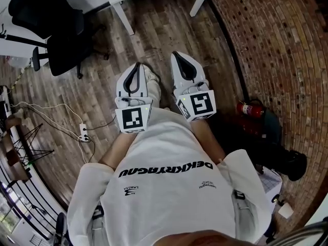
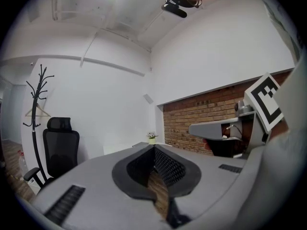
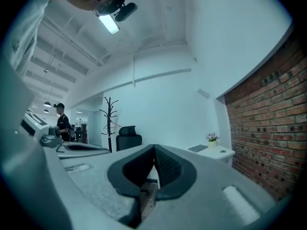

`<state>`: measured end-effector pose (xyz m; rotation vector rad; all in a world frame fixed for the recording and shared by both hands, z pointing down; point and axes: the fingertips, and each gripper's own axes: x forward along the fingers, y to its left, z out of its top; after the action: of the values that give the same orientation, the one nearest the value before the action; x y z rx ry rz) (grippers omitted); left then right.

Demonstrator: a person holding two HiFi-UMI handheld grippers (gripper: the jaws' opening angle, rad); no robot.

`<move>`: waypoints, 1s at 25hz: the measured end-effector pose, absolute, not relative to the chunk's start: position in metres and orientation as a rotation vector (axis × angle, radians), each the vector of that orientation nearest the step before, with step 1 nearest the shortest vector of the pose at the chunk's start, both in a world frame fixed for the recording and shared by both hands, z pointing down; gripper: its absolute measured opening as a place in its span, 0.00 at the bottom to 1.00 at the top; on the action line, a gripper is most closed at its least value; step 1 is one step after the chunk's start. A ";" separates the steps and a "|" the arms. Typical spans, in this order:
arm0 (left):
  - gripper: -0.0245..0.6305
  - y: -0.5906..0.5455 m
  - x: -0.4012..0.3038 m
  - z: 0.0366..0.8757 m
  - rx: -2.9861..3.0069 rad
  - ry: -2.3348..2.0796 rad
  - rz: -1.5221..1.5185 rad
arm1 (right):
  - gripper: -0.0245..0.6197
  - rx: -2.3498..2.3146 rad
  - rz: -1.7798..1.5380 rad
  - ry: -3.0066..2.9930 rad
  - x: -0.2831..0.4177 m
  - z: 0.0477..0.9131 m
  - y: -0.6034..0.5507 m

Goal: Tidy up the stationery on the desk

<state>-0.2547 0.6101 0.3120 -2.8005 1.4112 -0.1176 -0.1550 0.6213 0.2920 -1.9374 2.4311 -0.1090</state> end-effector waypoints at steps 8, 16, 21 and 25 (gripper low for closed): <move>0.04 0.469 -0.212 0.320 -2.832 1.441 -0.129 | 0.03 -1.948 -0.143 2.447 -0.115 0.295 0.483; 0.04 0.318 -0.187 0.316 -2.886 1.421 -0.161 | 0.03 -1.957 -0.201 2.508 -0.102 0.289 0.333; 0.03 0.240 -0.178 0.319 -2.932 1.382 -0.165 | 0.03 -2.009 -0.238 2.498 -0.091 0.291 0.254; 0.04 0.201 -0.170 0.321 -2.970 1.327 -0.183 | 0.03 -2.048 -0.214 2.469 -0.087 0.284 0.213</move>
<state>-0.1703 0.2010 0.3215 -2.9696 1.3267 -0.1830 -0.0866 0.2131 0.2835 -2.0480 2.4688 -0.2142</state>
